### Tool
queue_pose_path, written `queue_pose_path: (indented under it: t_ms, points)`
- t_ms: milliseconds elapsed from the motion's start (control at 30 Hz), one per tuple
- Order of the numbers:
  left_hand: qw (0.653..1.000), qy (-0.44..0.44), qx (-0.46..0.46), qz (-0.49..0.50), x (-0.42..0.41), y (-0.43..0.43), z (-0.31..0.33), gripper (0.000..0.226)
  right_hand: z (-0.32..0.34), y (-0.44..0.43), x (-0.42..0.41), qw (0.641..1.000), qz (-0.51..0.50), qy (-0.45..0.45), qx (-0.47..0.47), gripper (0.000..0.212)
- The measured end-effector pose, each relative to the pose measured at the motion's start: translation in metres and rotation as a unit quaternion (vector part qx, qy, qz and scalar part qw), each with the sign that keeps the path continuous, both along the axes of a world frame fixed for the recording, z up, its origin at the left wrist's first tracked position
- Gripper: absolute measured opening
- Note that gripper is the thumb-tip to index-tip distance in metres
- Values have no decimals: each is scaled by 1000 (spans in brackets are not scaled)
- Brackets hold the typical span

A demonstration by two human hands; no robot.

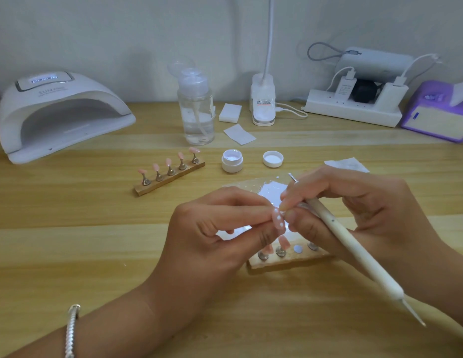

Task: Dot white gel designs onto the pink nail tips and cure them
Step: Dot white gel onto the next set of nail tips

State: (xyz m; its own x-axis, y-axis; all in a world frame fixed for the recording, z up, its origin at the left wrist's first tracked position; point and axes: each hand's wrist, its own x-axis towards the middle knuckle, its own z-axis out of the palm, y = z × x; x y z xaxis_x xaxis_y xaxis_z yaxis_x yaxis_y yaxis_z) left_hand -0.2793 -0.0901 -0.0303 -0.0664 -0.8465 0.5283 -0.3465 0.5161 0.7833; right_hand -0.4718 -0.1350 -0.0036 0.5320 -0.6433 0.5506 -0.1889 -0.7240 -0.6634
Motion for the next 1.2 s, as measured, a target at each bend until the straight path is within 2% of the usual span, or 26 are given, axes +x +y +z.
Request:
queue_pose_path:
  t_ms: [300,500,833,933,1067,1200]
  points:
    - [1000,-3,4,-10,-1,1,0,6,0,-1,1,999,4,-20,46,4]
    - [1000,-1,7,-22,-4,2,1,12,-1,-4,-1,990,-20,-91,105,10]
    - [997,54,19,-44,-4,0,0,17,1,-4,-2,991,-26,-84,97,8]
    - [999,29,17,-40,-4,0,1,19,3,-2,-1,995,-8,-61,75,3]
    - [999,11,16,-49,-4,0,1,18,5,1,1,998,-6,-38,45,9]
    - [998,9,10,-68,-5,0,2,20,5,2,4,999,-5,-35,33,7]
